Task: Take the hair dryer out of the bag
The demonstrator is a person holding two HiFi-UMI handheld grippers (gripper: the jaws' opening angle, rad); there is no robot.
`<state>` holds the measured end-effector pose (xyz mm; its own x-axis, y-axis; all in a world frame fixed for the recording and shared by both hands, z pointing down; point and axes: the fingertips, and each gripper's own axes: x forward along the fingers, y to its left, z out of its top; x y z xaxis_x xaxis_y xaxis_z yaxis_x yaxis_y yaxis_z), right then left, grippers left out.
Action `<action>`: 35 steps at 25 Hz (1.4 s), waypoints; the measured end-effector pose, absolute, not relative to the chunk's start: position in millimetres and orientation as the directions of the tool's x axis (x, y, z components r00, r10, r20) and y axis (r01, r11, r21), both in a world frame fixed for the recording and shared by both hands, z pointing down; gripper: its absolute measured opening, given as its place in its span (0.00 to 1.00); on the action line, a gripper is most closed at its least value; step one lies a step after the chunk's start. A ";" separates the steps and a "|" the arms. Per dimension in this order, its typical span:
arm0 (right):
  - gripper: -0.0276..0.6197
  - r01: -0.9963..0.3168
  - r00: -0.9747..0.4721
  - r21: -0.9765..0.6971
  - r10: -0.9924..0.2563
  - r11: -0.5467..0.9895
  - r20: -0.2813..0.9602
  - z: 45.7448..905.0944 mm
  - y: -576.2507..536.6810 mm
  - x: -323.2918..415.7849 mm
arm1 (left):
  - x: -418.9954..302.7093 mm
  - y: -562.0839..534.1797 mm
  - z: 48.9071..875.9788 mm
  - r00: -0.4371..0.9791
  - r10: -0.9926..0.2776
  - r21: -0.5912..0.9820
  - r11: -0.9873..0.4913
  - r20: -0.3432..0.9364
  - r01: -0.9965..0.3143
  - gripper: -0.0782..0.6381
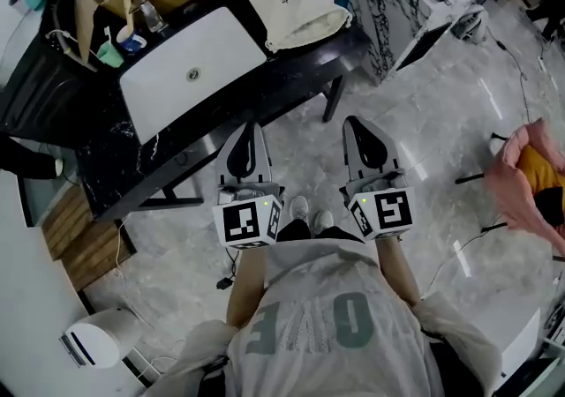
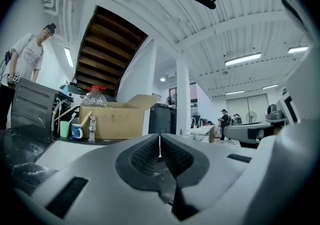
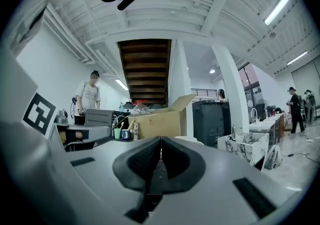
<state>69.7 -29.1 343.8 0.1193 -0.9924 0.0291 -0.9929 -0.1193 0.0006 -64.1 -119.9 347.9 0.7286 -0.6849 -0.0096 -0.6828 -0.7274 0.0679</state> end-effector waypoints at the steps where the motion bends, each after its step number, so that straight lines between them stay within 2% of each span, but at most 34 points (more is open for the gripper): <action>1: 0.09 -0.993 0.117 -0.002 -0.993 -0.117 0.032 344.2 -34.7 68.7 | -65.4 -125.3 345.9 0.723 -0.690 0.068 -0.722 -0.017 -0.688 0.15; 10: 0.09 -0.995 0.094 -0.035 -0.996 -0.095 0.009 348.1 -69.7 67.6 | -72.2 -150.0 347.7 0.709 -0.705 0.048 -0.709 -0.023 -0.703 0.15; 21: 0.10 -0.997 0.031 -0.070 -1.000 -0.030 -0.005 355.6 -114.5 119.8 | -50.0 -176.2 341.3 0.609 -0.791 0.026 -0.611 -0.057 -0.791 0.15; 22: 0.19 -0.998 0.014 -0.069 -1.000 -0.014 0.001 355.4 -121.1 124.3 | -45.4 -181.0 340.3 0.599 -0.799 0.034 -0.601 -0.061 -0.798 0.18; 23: 0.51 -0.998 -0.004 -0.064 -1.000 0.003 0.009 355.4 -127.5 128.5 | -40.1 -186.1 339.5 0.590 -0.805 0.043 -0.593 -0.064 -0.804 0.38; 24: 0.54 -0.998 -0.018 -0.053 -1.000 0.017 0.016 355.2 -133.2 133.0 | -34.8 -191.0 338.6 0.581 -0.812 0.050 -0.584 -0.067 -0.810 0.54; 35: 0.54 -0.992 -0.126 0.003 -0.992 0.126 0.029 357.9 -175.0 185.5 | 6.7 -219.1 342.9 0.510 -0.859 0.070 -0.512 -0.044 -0.856 0.55</action>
<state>185.5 -175.0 357.9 -0.1259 -0.9916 0.0294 -0.9920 0.1260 0.0031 6.7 -219.1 342.9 0.5103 -0.8589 -0.0437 -0.8561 -0.5121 0.0699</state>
